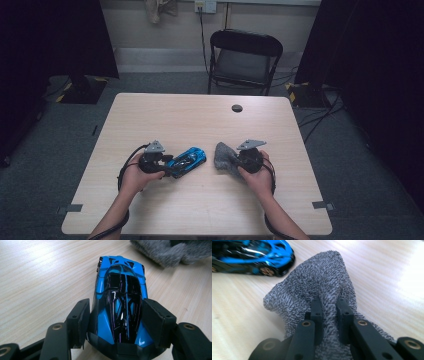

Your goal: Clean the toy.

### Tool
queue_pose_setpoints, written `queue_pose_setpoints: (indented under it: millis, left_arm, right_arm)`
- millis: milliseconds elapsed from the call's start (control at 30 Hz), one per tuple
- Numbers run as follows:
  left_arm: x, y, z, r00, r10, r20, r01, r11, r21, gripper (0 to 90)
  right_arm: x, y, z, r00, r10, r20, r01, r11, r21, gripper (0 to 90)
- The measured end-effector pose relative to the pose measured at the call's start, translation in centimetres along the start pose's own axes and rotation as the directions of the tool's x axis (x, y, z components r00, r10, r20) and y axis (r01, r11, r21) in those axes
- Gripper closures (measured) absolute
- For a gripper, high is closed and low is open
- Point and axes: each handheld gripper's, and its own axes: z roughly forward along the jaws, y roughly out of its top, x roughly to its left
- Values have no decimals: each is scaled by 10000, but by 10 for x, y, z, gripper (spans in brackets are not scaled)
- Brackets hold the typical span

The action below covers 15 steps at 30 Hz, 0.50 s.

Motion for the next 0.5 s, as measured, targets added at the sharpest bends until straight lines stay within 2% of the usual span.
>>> queue_pose_setpoints:
  millis: [100,233,367,433,500]
  left_arm:
    - [-1,1,0,9999,118,-68,-118,9999,83,406]
    - [-2,1,-1,9999,81,-74,-80,9999,97,408]
    - [-1,-1,-1,10000,-20,-25,20,10000,-3,408]
    - [-1,0,-1,10000,-22,-50,22,10000,19,409]
    - [-1,1,-1,10000,-21,-58,21,10000,73,408]
  right_arm:
    - [6,4,-8,9995,-126,-284,121,9998,-187,788]
    - [25,6,-14,9950,-538,-839,517,9983,-275,788]
    - [44,10,-17,9862,-974,-1340,926,9948,-418,788]
    - [52,11,-17,9791,-1207,-1636,1147,9924,-455,789]
    - [58,12,-16,9733,-1260,-1921,1194,9918,-459,790]
